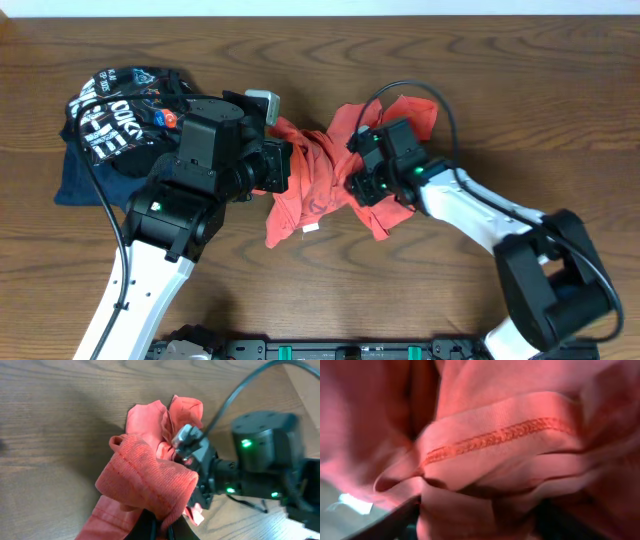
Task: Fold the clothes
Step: 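Grasp the other side of the t-shirt with the left gripper, then stretch the t-shirt between both grippers, pulling apart, then lay it flat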
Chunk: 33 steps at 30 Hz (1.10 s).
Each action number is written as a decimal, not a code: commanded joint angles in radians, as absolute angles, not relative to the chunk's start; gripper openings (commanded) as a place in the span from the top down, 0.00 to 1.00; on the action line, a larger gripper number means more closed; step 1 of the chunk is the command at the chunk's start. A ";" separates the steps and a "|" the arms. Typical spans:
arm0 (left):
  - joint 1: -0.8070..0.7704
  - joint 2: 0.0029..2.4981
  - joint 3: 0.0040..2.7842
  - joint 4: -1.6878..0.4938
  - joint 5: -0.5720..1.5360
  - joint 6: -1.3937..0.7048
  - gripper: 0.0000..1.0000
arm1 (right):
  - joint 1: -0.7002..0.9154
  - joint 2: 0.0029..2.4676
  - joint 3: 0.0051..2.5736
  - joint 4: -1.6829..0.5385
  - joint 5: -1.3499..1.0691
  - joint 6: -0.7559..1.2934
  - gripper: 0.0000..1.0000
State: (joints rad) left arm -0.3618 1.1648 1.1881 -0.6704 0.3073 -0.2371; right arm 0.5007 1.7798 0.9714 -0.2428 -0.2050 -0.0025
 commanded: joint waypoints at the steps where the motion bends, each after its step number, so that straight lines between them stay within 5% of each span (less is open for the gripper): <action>1: -0.360 1.148 1.195 -0.671 0.284 -0.201 0.94 | 0.501 1.816 0.973 -0.257 0.061 0.144 0.98; 10: -0.252 1.140 1.195 -0.691 -0.036 -0.123 0.94 | 0.164 1.608 1.171 -0.561 0.294 0.273 0.98; 19: -0.055 1.140 1.195 -0.570 0.094 -0.124 0.94 | -0.223 1.442 1.289 -0.700 0.085 0.219 0.98; 33: -0.054 1.021 1.233 -0.535 0.097 -0.124 0.94 | -0.290 1.305 1.345 -0.773 0.107 0.177 0.97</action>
State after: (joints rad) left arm -0.0933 1.0962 1.1873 -0.5488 0.1963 -0.1295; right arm -0.2451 1.3926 1.2915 -0.7765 -0.0418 0.2089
